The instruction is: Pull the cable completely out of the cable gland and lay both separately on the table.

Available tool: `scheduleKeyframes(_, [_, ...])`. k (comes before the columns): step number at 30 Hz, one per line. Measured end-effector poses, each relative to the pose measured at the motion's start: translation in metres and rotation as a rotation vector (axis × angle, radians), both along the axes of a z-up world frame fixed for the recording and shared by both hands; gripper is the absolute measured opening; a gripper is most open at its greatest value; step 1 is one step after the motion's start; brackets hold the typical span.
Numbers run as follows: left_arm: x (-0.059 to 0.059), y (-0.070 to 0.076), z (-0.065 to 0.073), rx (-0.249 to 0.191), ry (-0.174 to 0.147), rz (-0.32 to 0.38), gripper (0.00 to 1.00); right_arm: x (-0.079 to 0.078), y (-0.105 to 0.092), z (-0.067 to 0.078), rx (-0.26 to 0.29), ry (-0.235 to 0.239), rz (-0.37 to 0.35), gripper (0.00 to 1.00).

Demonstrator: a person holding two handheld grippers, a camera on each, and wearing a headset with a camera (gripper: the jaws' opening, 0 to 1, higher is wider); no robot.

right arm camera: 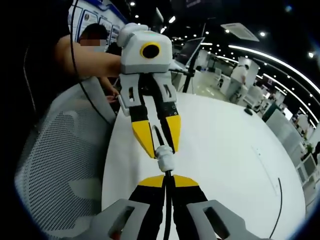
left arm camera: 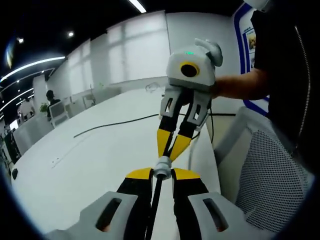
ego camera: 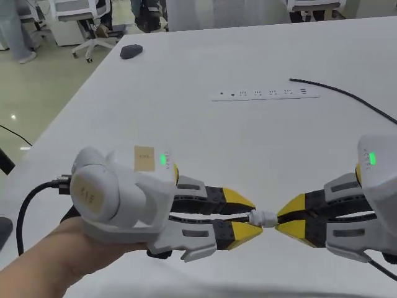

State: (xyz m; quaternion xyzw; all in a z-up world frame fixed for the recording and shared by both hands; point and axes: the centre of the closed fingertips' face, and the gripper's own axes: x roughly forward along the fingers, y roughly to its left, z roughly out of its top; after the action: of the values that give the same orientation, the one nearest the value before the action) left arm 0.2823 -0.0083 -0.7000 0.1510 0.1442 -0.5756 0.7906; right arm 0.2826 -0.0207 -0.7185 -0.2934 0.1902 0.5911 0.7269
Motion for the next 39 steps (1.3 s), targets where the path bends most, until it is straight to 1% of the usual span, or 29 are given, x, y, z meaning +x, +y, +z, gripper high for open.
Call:
scheduleKeyframes(2, [0.001,0.003,0.0,0.011,-0.016,0.002,0.14,0.002,-0.007,-0.001,-0.008,-0.006,-0.011,0.0])
scheduleKeyframes(4, [0.001,0.009,0.0,0.017,-0.022,0.013,0.14,0.006,-0.023,-0.004,-0.025,0.003,-0.052,0.0])
scheduleKeyframes(5, [0.002,0.013,-0.001,0.022,-0.028,0.018,0.14,0.01,-0.035,-0.006,-0.032,0.002,-0.082,0.0])
scheduleKeyframes(6, [0.003,0.016,-0.001,0.022,-0.026,0.025,0.14,0.012,-0.042,-0.007,-0.037,0.001,-0.098,0.0])
scheduleKeyframes(7, [0.003,0.02,0.0,0.019,-0.023,0.035,0.14,0.015,-0.053,-0.01,-0.047,0.01,-0.129,0.0])
scheduleKeyframes(9, [0.005,0.026,-0.001,0.021,-0.025,0.053,0.14,0.019,-0.07,-0.014,-0.053,0.016,-0.168,0.0])
scheduleKeyframes(12, [0.007,0.034,0.0,0.015,-0.019,0.078,0.14,0.023,-0.09,-0.022,-0.071,0.023,-0.227,0.0])
scheduleKeyframes(14, [0.009,0.038,-0.001,0.018,-0.014,0.093,0.14,0.024,-0.1,-0.03,-0.1,0.02,-0.252,0.0])
scheduleKeyframes(16, [0.01,0.04,-0.003,0.021,-0.008,0.102,0.14,0.023,-0.104,-0.035,-0.098,0.036,-0.264,0.0])
scheduleKeyframes(19, [0.01,0.04,-0.006,0.023,0.0,0.102,0.14,0.02,-0.103,-0.039,-0.098,0.043,-0.266,0.0])
scheduleKeyframes(21, [0.01,0.039,-0.007,0.03,0.001,0.1,0.14,0.02,-0.102,-0.042,-0.107,0.043,-0.265,0.0])
scheduleKeyframes(24, [0.01,0.038,-0.007,0.023,0.006,0.101,0.14,0.021,-0.103,-0.048,-0.129,0.051,-0.269,0.0])
scheduleKeyframes(29, [0.01,0.038,-0.008,0.026,0.007,0.099,0.14,0.018,-0.102,-0.052,-0.147,0.067,-0.263,0.0])
scheduleKeyframes(32, [0.01,0.038,-0.009,0.027,0.011,0.103,0.14,0.019,-0.101,-0.054,-0.161,0.083,-0.276,0.0])
scheduleKeyframes(33, [0.011,0.038,-0.01,0.029,0.014,0.106,0.14,0.018,-0.101,-0.055,-0.167,0.084,-0.274,0.01])
scheduleKeyframes(34, [0.011,0.039,-0.01,0.034,0.013,0.111,0.14,0.019,-0.101,-0.056,-0.178,0.079,-0.28,0.05])
scheduleKeyframes(35, [0.012,0.038,-0.01,0.033,0.018,0.113,0.14,0.019,-0.101,-0.056,-0.184,0.083,-0.282,0.1])
scheduleKeyframes(36, [0.012,0.037,-0.008,0.022,0.026,0.115,0.14,0.017,-0.1,-0.057,-0.196,0.1,-0.28,0.12])
scheduleKeyframes(37, [0.012,0.037,-0.009,0.025,0.025,0.114,0.14,0.018,-0.096,-0.054,-0.217,0.065,-0.269,0.13])
scheduleKeyframes(38, [0.011,0.036,-0.011,0.031,0.024,0.112,0.14,0.02,-0.089,-0.049,-0.214,0.034,-0.243,0.14])
scheduleKeyframes(39, [0.011,0.036,-0.012,0.031,0.027,0.11,0.14,0.017,-0.072,-0.04,-0.166,0.048,-0.227,0.15])
